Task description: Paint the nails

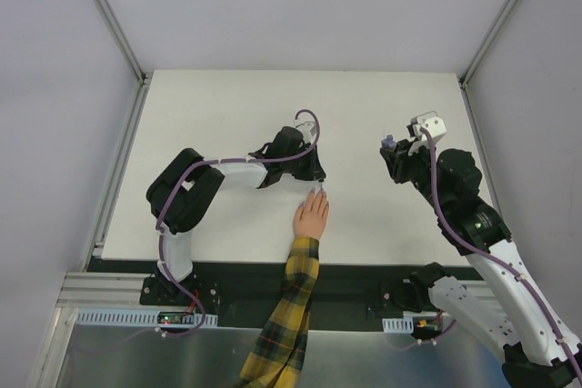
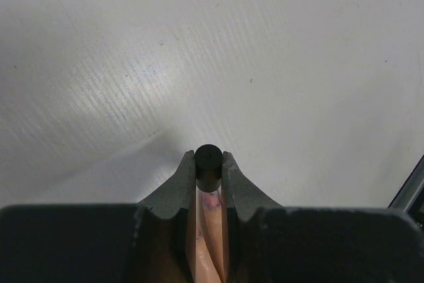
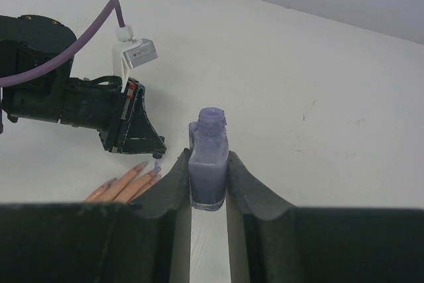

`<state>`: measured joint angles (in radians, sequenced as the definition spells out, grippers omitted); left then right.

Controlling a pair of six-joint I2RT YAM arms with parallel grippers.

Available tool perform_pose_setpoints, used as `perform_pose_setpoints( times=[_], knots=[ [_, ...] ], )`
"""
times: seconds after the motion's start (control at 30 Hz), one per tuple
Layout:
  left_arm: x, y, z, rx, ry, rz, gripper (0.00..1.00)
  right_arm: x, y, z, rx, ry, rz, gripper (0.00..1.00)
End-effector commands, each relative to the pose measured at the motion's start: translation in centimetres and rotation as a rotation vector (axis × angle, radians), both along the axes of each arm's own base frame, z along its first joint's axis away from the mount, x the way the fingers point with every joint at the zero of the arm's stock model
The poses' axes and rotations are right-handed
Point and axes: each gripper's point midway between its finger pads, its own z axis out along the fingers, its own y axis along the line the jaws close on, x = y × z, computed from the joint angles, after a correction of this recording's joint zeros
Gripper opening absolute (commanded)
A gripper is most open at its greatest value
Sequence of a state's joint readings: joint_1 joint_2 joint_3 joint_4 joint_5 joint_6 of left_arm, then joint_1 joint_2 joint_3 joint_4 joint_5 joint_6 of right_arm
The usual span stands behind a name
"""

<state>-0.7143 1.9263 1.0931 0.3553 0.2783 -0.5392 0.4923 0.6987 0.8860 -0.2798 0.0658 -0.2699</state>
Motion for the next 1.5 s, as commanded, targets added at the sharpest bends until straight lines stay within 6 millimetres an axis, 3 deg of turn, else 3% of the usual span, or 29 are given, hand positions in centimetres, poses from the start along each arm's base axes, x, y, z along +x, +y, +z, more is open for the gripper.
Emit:
perform_pose_setpoints(
  times=[0.0,0.57,1.47],
  knots=[
    [-0.6,-0.2,-0.3,-0.007,0.016,-0.009,0.00,0.2,0.1,1.8,0.039,-0.060,0.001,0.01],
    [-1.4,0.2,-0.4,0.001,0.019,-0.021,0.00,0.3,0.3,1.8,0.043,-0.060,0.009,0.00],
    [-0.5,-1.3,4.1,-0.025,-0.086,-0.073,0.00,0.4,0.7,1.6,0.052,-0.050,0.023,0.00]
  ],
)
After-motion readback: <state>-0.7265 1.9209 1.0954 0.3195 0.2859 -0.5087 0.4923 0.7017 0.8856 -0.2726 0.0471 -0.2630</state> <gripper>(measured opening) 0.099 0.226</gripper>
